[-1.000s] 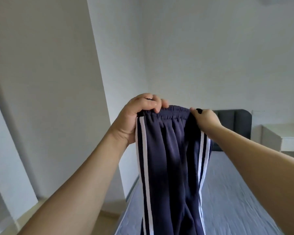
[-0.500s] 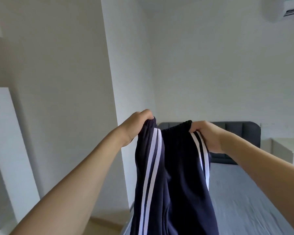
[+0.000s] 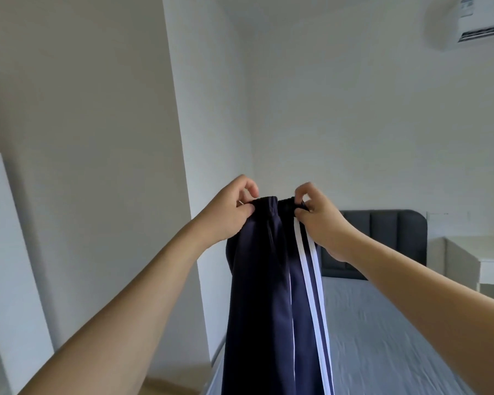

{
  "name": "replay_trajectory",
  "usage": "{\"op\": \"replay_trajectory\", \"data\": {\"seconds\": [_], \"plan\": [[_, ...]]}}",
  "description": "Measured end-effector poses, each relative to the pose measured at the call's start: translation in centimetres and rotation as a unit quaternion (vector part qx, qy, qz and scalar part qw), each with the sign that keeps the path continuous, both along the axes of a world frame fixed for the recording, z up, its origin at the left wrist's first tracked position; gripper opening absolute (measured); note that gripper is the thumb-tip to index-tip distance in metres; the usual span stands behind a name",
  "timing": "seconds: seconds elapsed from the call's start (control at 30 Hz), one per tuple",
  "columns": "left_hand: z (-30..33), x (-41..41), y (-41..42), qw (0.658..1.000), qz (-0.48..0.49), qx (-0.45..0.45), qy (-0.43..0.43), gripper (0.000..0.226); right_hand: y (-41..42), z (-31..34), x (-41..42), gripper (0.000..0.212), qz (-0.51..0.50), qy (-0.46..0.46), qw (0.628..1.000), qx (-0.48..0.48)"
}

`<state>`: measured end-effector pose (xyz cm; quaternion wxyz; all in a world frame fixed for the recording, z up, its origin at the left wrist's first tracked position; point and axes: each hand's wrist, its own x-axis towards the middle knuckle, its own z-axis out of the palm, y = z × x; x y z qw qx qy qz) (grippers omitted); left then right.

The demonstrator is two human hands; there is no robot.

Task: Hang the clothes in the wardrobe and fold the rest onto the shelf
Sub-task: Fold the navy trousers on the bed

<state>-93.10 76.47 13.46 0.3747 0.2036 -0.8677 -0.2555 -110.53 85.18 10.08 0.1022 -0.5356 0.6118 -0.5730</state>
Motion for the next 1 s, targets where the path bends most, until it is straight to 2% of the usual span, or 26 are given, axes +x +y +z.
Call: {"op": "replay_trajectory", "data": {"seconds": [0.1,0.2,0.27,0.33,0.4,0.5,0.57,0.63,0.7,0.77,0.83,0.9,0.97,1.0], "plan": [[0.1,0.0,-0.2,1.0,0.016,-0.003,0.024,0.022,0.6,0.4,0.5,0.035,-0.001,0.006,1.0,0.011],[0.1,-0.2,0.0,0.999,0.032,-0.015,0.032,0.024,1.3,0.7,1.1,0.02,0.094,-0.057,0.994,0.018],[0.2,-0.4,0.1,0.998,0.034,0.0,0.05,0.024,1.5,0.6,1.4,0.024,0.125,-0.027,0.99,0.06],[0.2,-0.6,0.5,0.997,0.036,0.0,0.065,0.024,1.0,0.3,1.4,0.027,0.091,0.008,0.994,0.062],[0.2,-0.5,0.8,0.998,0.015,0.009,0.064,0.024,0.8,0.3,1.4,0.01,0.068,-0.01,0.997,0.025],[0.0,0.2,0.4,0.999,-0.026,0.037,-0.029,0.021,0.7,0.3,0.9,0.017,0.083,-0.081,0.993,0.003],[-0.5,0.5,-0.3,0.988,0.035,0.011,-0.149,0.022,0.8,0.3,0.7,0.017,0.09,-0.093,0.992,0.007],[-0.9,0.5,-0.6,0.97,0.096,-0.019,-0.223,0.027,0.9,0.3,0.3,0.016,0.09,-0.1,0.991,0.019],[-0.9,0.3,-0.6,0.955,0.131,-0.11,-0.244,0.03,1.3,0.3,-0.1,0.012,0.102,-0.115,0.987,0.036],[-0.7,0.0,-0.8,0.906,0.159,-0.302,-0.249,0.028,1.5,0.5,-0.6,0.009,0.112,-0.13,0.984,0.043],[-0.6,-0.6,-0.9,0.856,0.172,-0.433,-0.226,0.024,1.4,0.9,-0.8,0.013,0.102,-0.131,0.985,0.046],[-0.4,-1.4,-0.6,0.829,0.178,-0.487,-0.21,0.02,1.3,1.3,-0.8,0.014,0.075,-0.098,0.991,0.052],[-0.3,-1.9,-0.5,0.816,0.174,-0.514,-0.201,0.019,1.3,1.3,-0.7,0.007,0.057,-0.052,0.995,0.058],[-0.2,-2.1,-0.6,0.812,0.173,-0.522,-0.196,0.018,1.4,1.3,-0.8,0.014,0.058,-0.039,0.996,0.057]]}}
